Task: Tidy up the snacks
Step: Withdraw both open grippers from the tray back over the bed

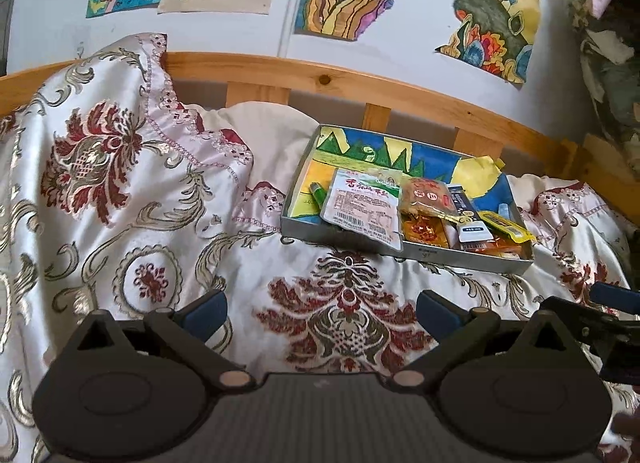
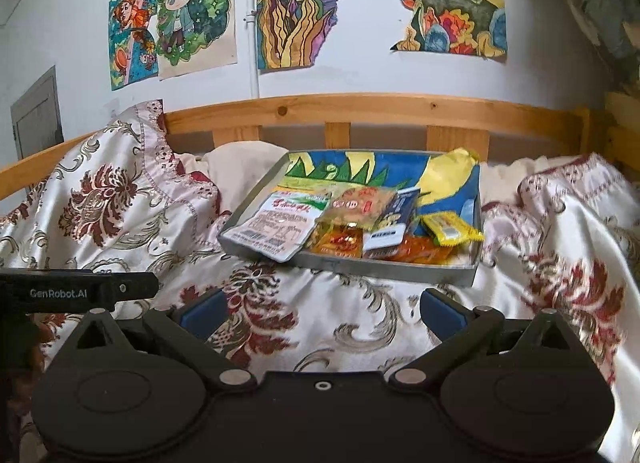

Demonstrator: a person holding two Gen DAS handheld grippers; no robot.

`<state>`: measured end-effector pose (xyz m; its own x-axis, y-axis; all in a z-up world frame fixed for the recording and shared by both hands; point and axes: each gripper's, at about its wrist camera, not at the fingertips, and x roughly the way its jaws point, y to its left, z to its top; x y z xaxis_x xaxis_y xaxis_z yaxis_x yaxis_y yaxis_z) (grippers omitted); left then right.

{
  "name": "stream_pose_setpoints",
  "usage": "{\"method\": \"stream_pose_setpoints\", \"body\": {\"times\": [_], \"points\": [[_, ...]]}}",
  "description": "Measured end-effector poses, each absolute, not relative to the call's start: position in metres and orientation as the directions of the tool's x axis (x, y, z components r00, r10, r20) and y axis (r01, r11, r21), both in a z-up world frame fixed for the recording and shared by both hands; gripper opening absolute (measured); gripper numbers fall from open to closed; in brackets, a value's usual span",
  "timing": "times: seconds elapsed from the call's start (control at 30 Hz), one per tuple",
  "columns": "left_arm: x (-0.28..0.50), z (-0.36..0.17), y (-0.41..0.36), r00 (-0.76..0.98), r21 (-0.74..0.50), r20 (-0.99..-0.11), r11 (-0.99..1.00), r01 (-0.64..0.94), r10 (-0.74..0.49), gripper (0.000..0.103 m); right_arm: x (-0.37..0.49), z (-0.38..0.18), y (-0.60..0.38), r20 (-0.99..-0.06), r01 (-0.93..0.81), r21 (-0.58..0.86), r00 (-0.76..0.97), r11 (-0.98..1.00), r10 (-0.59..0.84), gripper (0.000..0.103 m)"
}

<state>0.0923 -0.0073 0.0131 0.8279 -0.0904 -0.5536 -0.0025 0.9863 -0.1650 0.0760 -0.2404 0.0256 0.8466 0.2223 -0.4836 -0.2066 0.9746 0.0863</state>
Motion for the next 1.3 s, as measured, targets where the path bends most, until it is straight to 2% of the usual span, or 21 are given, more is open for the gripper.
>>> {"method": "stream_pose_setpoints", "body": {"times": [1.1, 1.3], "points": [[0.082, 0.007, -0.003, 0.799, -0.177, -0.597, 0.984, -0.033, -0.08, 0.103, 0.064, 0.021, -0.237, -0.514, -0.168, 0.086, 0.837, 0.982, 0.188, 0.102], [0.086, 0.006, -0.006, 0.763, -0.097, -0.646, 0.991, -0.092, 0.008, 0.102, 0.063, 0.021, -0.237, -0.514, -0.168, 0.086, 0.837, 0.982, 0.188, 0.102]]}}
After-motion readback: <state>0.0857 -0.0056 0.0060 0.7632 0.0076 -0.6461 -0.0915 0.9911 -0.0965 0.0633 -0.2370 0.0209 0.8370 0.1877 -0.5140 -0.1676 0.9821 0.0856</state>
